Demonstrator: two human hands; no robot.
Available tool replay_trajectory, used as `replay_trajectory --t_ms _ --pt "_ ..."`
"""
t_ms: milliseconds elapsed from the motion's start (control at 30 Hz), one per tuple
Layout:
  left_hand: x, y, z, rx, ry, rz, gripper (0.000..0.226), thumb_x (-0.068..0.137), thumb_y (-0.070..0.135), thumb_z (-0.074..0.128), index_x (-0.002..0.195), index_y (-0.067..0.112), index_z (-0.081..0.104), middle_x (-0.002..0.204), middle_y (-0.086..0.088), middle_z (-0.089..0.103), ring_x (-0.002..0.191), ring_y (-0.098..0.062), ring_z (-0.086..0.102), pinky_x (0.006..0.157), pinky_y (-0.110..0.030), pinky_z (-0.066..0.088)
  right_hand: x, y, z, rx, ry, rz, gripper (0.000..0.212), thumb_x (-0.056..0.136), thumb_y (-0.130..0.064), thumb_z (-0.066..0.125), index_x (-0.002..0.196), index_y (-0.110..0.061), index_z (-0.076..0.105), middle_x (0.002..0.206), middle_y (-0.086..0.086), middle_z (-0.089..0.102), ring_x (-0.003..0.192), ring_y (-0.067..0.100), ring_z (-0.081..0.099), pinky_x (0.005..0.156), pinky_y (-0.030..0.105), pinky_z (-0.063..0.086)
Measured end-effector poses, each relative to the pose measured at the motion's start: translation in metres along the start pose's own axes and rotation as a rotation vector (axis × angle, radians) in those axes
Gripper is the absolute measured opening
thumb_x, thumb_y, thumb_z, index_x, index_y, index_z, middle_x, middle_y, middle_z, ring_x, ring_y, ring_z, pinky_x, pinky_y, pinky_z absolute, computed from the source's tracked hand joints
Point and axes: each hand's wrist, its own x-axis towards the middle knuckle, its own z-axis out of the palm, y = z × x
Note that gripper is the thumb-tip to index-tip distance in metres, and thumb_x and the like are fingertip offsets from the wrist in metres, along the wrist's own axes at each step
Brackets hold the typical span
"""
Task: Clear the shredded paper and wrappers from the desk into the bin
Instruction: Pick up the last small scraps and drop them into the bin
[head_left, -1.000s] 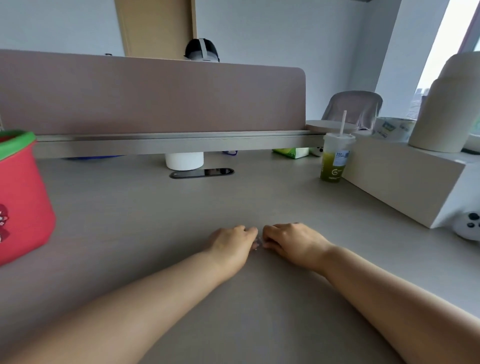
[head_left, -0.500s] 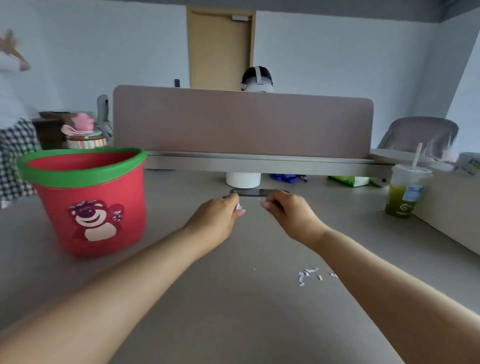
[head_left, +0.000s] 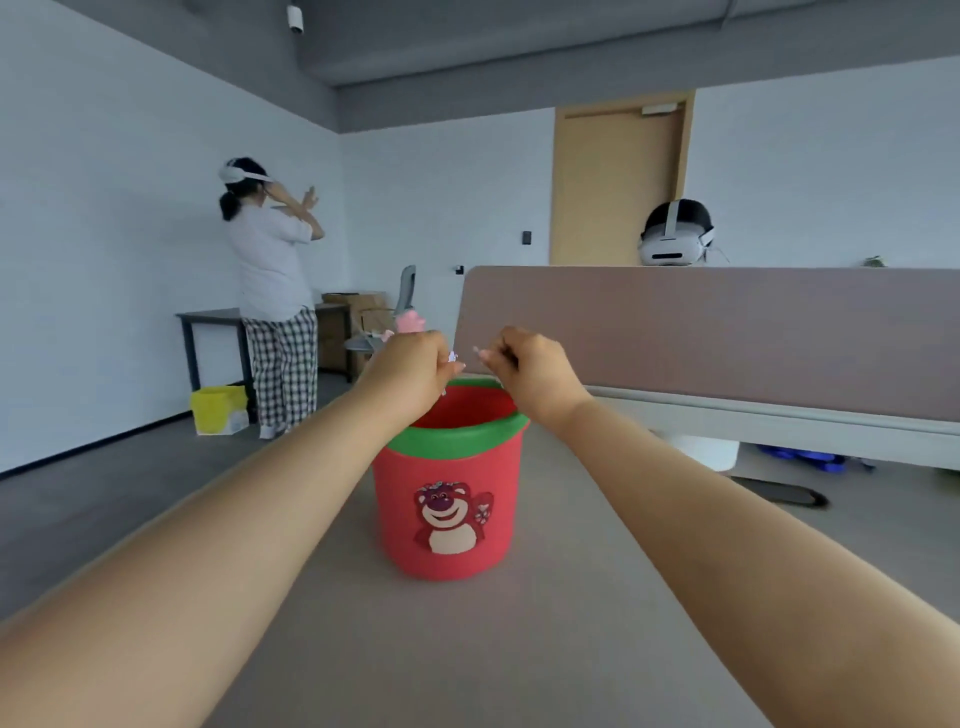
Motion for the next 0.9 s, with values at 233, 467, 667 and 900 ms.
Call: replay_trajectory --t_ms 233,467,667,900 --pt "0.01 -0.024 0.001 -0.002 -0.175 -0.014 0.025 0.088 0.029 0.057 0.099 0.01 0.07 0.087 -0.011 0.068 0.077 -0.021 0.056 0.063 -0.026 0.037 0.012 0.006 0.013 -0.054 -0.06 0.053 0.037 0.077 -0.031 0.068 0.073 0.006 0.064 0.08 0.023 0.067 0.067 0.025 0.053 0.068 0.037 0.048" --pt "0.01 -0.03 0.001 0.011 -0.213 0.029 0.015 0.086 0.015 0.06 0.092 0.011 0.073 0.092 -0.004 0.072 0.086 -0.02 0.065 0.08 -0.03 0.05 0.012 0.011 0.014 -0.094 -0.129 0.071 0.012 0.081 -0.019 0.065 0.08 -0.008 0.071 0.075 0.007 0.072 0.069 0.014 0.058 0.071 0.027 0.048" --pt "0.008 -0.036 0.007 -0.144 -0.197 -0.054 0.015 0.09 0.019 0.054 0.092 0.008 0.064 0.08 -0.004 0.068 0.049 -0.007 0.057 0.054 -0.022 0.046 0.011 0.007 0.018 -0.095 -0.152 0.028 0.01 0.077 -0.005 0.066 0.086 -0.008 0.071 0.084 0.005 0.07 0.078 0.015 0.059 0.074 0.022 0.046" --pt "0.009 -0.033 0.006 0.16 -0.043 0.007 0.044 0.093 0.044 0.041 0.078 0.014 0.068 0.078 -0.004 0.059 0.075 -0.025 0.057 0.063 -0.03 0.039 0.009 0.011 0.019 -0.146 -0.154 0.016 0.023 0.09 -0.021 0.05 0.08 -0.01 0.069 0.086 0.003 0.075 0.067 0.014 0.056 0.066 0.027 0.045"
